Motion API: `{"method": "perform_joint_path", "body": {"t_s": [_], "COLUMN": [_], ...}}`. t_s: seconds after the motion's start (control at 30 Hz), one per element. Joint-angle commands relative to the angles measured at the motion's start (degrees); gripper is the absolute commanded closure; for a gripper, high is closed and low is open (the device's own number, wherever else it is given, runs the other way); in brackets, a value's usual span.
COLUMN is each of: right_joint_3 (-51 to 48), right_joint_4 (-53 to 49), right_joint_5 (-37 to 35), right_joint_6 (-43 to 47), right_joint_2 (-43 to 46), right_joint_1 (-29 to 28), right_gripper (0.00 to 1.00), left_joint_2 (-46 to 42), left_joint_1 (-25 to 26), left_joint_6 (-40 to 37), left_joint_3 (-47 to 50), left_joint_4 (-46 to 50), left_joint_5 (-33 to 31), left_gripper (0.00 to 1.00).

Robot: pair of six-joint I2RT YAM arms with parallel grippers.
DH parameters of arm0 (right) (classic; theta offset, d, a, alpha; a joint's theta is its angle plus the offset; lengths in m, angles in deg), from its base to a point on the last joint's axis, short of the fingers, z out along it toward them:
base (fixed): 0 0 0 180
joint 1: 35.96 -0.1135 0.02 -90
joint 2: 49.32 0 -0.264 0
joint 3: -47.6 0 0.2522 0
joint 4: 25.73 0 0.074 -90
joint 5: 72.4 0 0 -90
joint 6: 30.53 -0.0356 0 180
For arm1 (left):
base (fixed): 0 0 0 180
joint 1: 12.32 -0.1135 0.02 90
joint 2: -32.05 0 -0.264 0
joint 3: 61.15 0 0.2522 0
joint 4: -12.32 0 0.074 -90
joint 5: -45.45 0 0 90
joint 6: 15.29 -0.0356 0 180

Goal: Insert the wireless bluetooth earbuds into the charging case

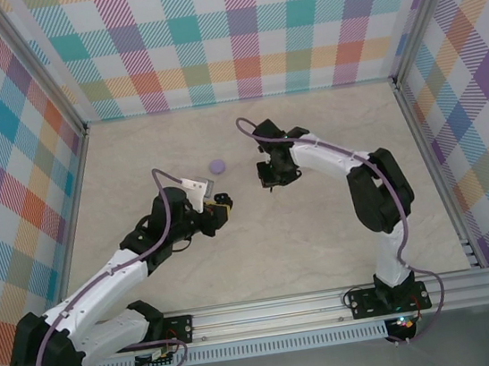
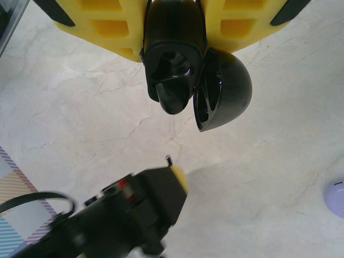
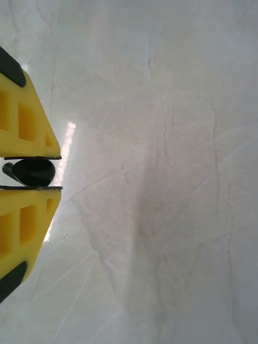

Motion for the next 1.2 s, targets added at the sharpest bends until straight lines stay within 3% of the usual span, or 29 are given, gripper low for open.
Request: {"method": "perform_joint_path", "body": {"t_s": [0.0, 0.27, 0.6, 0.83, 1.17], "right_joint_3": [-2.7, -8.3, -11.2, -11.4, -12.0], "right_joint_4": [4.1, 11.3, 16.7, 17.9, 19.1], "right_joint_5": [1.9, 8.3, 16.6, 17.7, 17.5], "right_joint_6": [2.0, 3.4, 5.1, 7.2, 9.2], "right_joint_2": [5.5, 16.1, 25.0, 28.8, 29.8], "right_joint_1": [0.2, 0.3, -0.2, -2.8, -5.5], "right_gripper": [0.82, 0.8, 0.79, 0.79, 0.79], "left_joint_2": [1.5, 6.2, 8.8, 9.8, 9.4], "left_joint_1": [-0.7, -0.6, -0.6, -0.5, -0.5], "left_joint_6": [0.7, 0.2, -3.4, -6.5, -4.1], "left_joint_3": [-1.5, -2.8, -1.3, -0.1, -0.4], "left_joint_4": [-2.7, -5.6, -17.8, -24.4, -27.4], "left_joint_5": [1.0, 4.8, 12.1, 15.8, 16.7], "left_gripper": [1.0, 1.0, 1.0, 1.0, 1.0]}}
